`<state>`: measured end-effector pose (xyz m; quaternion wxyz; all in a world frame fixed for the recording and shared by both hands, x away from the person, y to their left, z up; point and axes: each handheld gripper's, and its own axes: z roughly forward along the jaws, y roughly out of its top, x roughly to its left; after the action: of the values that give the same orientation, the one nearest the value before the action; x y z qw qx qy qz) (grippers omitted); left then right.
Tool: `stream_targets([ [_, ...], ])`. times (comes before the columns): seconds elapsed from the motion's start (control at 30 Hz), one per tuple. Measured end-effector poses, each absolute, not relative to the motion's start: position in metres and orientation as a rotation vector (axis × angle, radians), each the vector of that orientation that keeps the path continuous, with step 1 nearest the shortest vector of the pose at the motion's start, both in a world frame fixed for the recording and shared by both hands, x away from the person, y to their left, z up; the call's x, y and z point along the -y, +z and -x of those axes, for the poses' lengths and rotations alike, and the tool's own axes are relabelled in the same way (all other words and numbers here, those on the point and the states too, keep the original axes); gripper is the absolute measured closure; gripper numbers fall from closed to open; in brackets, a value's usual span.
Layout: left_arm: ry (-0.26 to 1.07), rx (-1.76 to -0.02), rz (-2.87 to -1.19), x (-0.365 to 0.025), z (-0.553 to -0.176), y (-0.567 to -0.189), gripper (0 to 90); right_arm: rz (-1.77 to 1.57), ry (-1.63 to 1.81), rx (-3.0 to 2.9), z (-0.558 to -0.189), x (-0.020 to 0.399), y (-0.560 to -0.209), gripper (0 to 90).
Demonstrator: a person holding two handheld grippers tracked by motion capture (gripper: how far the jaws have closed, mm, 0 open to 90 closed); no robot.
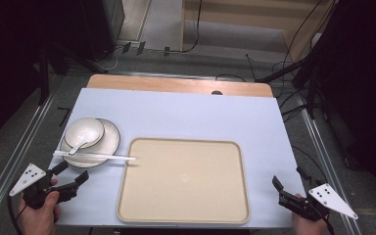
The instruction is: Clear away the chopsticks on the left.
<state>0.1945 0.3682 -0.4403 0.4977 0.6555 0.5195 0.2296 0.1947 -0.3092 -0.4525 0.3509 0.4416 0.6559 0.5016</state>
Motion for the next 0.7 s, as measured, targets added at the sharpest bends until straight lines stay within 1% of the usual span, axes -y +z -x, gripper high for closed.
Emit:
stream_targets([
  [0.03, 0.557, -1.262, -1.597, -0.366, -0.194, -0.438, 27.6, -1.148, 1.306, -1.696, -0.195, 0.310, -0.453, 13.0],
  [0.1, 0.534, -1.276, -1.610, -0.365, -0.194, -0.438, 52.1, -1.152, 1.304, -1.703, -0.196, 0.310, -0.453, 13.0],
  [0.13, 0.534, -1.276, -1.610, -0.365, -0.194, -0.438, 58.8, -1.153, 1.304, -1.703, -0.196, 0.309, -0.454, 13.0],
  [0.17, 0.479, -1.261, -1.628, -0.363, -0.194, -0.439, 67.7, -1.152, 1.304, -1.708, -0.196, 0.309, -0.454, 13.0],
  [0.2, 0.479, -1.261, -1.628, -0.363, -0.194, -0.439, 73.5, -1.152, 1.304, -1.708, -0.196, 0.309, -0.454, 13.0],
  [0.23, 0.469, -1.249, -1.641, -0.360, -0.194, -0.438, 73.5, -1.150, 1.305, -1.709, -0.196, 0.308, -0.454, 13.0],
  [0.27, 0.462, -1.225, -1.670, -0.356, -0.192, -0.436, 83.9, -1.135, 1.309, -1.711, -0.197, 0.304, -0.453, 13.0],
  [0.3, 0.465, -1.209, -1.682, -0.352, -0.192, -0.433, 86.0, -1.126, 1.306, -1.715, -0.197, 0.303, -0.452, 13.0],
  [0.4, 0.476, -1.199, -1.712, -0.342, -0.194, -0.429, 86.5, -1.107, 1.295, -1.728, -0.197, 0.299, -0.451, 13.0],
  [0.5, 0.461, -1.193, -1.721, -0.336, -0.198, -0.427, 89.3, -1.108, 1.290, -1.734, -0.195, 0.296, -0.451, 13.0],
  [0.7, 0.430, -1.231, -1.776, -0.322, -0.213, -0.424, 90.0, -1.103, 1.289, -1.735, -0.192, 0.294, -0.450, 13.0],
])
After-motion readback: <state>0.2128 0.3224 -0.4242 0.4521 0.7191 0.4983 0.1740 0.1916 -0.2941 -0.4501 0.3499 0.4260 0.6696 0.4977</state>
